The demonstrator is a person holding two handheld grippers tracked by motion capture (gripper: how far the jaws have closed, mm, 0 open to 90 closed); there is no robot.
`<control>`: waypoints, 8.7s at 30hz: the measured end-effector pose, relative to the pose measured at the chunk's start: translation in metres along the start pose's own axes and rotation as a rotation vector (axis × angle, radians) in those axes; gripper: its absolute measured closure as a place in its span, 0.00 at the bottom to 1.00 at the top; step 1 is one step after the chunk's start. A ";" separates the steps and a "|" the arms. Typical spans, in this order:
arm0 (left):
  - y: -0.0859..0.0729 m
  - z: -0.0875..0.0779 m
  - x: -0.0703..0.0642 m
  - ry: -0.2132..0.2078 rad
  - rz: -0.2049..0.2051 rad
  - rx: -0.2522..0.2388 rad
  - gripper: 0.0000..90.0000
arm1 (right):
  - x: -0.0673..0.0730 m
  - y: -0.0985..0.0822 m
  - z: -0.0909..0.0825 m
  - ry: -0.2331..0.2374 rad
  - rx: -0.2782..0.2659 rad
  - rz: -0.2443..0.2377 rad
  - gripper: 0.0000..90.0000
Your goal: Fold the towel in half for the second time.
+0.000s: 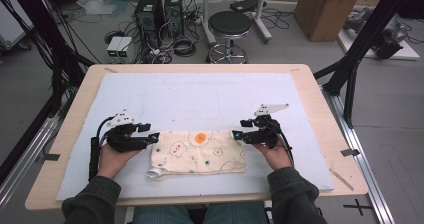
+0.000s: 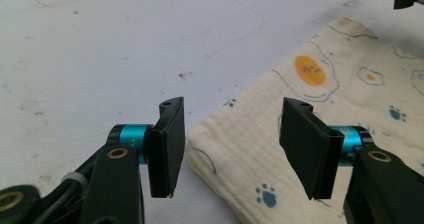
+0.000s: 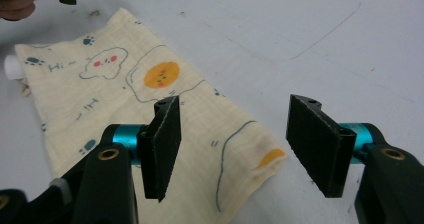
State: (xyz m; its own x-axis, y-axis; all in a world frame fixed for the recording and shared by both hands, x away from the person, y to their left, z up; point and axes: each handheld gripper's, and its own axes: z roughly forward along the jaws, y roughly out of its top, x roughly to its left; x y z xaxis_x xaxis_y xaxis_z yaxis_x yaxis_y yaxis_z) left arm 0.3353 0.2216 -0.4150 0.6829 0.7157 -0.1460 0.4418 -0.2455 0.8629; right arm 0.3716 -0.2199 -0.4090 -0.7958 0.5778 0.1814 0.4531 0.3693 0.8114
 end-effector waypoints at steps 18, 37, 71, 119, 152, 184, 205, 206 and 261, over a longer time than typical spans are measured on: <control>-0.003 0.028 0.011 0.043 -0.068 0.081 0.55 | -0.024 -0.006 0.022 -0.014 0.087 0.074 0.56; -0.009 0.038 0.013 0.044 -0.067 0.178 0.71 | -0.028 -0.011 0.034 -0.012 0.161 0.085 0.82; 0.023 0.029 0.023 0.084 -0.086 0.047 0.94 | -0.043 0.018 0.021 -0.020 0.065 0.106 0.93; 0.011 0.018 0.007 0.035 0.021 0.047 0.94 | -0.035 0.011 0.009 0.042 0.045 0.104 0.93; -0.005 -0.005 -0.021 -0.030 0.140 0.063 0.93 | -0.008 -0.013 -0.011 0.099 0.029 0.057 0.92; -0.034 -0.017 -0.035 -0.055 0.189 0.115 0.91 | 0.016 -0.040 -0.018 0.138 0.102 -0.001 0.92; -0.029 -0.036 -0.039 -0.100 0.167 0.063 0.58 | 0.022 -0.041 -0.029 0.175 0.067 0.005 0.68; -0.028 -0.037 -0.040 -0.100 0.163 0.054 0.56 | 0.022 -0.039 -0.030 0.170 0.056 -0.003 0.68; -0.026 0.010 -0.038 -0.046 0.234 0.209 0.59 | 0.031 -0.037 0.004 0.055 0.180 -0.219 0.57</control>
State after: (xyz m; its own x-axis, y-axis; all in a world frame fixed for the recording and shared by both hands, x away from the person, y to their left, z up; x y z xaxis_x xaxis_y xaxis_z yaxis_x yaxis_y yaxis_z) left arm 0.3040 0.1939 -0.4364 0.8036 0.5949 0.0191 0.3761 -0.5323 0.7584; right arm 0.3316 -0.2121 -0.4357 -0.9008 0.4317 0.0465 0.3283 0.6073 0.7235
